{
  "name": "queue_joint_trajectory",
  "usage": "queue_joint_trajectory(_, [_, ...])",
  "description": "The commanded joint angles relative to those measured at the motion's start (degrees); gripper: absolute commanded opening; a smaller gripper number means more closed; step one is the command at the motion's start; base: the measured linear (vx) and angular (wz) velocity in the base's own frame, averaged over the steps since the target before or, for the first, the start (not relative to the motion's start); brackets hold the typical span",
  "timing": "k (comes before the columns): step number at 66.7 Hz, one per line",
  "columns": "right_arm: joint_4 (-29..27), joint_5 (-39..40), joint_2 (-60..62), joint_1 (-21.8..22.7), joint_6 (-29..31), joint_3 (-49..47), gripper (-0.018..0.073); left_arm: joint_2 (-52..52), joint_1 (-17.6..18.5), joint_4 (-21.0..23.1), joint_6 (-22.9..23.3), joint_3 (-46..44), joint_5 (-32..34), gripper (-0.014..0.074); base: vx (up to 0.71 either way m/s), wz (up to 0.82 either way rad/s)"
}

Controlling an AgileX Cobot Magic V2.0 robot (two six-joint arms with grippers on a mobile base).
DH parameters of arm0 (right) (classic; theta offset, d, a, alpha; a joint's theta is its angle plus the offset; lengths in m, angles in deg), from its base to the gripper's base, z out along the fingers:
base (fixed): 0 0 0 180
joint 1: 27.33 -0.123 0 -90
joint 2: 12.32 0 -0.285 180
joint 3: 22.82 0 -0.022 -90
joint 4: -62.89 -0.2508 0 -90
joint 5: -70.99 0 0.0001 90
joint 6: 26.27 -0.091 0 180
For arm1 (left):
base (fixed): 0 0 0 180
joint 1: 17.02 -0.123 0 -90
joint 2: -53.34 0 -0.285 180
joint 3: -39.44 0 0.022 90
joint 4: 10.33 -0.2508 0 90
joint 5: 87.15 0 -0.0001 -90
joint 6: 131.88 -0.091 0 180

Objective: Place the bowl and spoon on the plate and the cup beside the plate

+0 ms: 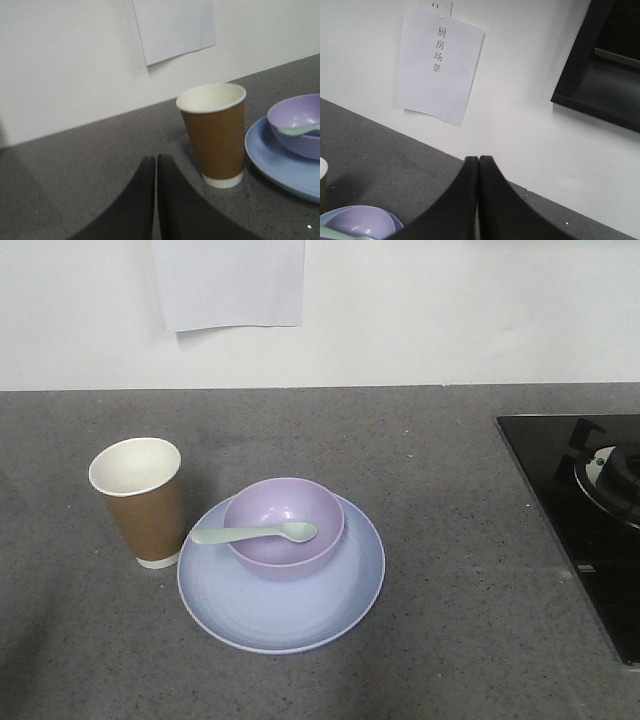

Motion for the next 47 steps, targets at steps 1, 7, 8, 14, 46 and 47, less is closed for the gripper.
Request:
queue_joint_trajectory(1, [0.4, 4.4, 0.4, 0.1, 0.1, -1.2, -0.0006, 3.4, -2.8, 0.3, 7.7, 5.8, 10.0, -0.0006, 0.00, 0.00])
queue_joint_trajectory(7, [0.4, 4.4, 0.4, 0.1, 0.1, -1.2, -0.0006, 5.5, -5.9, -0.2, 12.0, 9.2, 10.6, -0.0006, 0.00, 0.00])
queue_joint_trajectory(8, [0.4, 4.4, 0.4, 0.1, 0.1, -1.2, -0.0006, 5.7, -6.3, -0.2, 12.4, 9.5, 10.6, -0.0006, 0.00, 0.00])
queue_joint_trajectory(14, [0.4, 4.4, 0.4, 0.1, 0.1, -1.2, -0.0006, 6.7, -8.2, -0.2, 12.5, 11.1, 10.6, -0.0006, 0.00, 0.00])
queue_joint_trajectory(46, [0.4, 4.5, 0.4, 0.1, 0.1, -1.2, -0.0006, 9.6, -8.6, 1.5, 8.0, 11.2, 9.4, -0.0006, 0.00, 0.00])
queue_joint_trajectory(47, [0.4, 4.5, 0.4, 0.1, 0.1, -1.2, -0.0006, 9.6, -8.6, 1.5, 8.0, 11.2, 9.4, -0.0006, 0.00, 0.00])
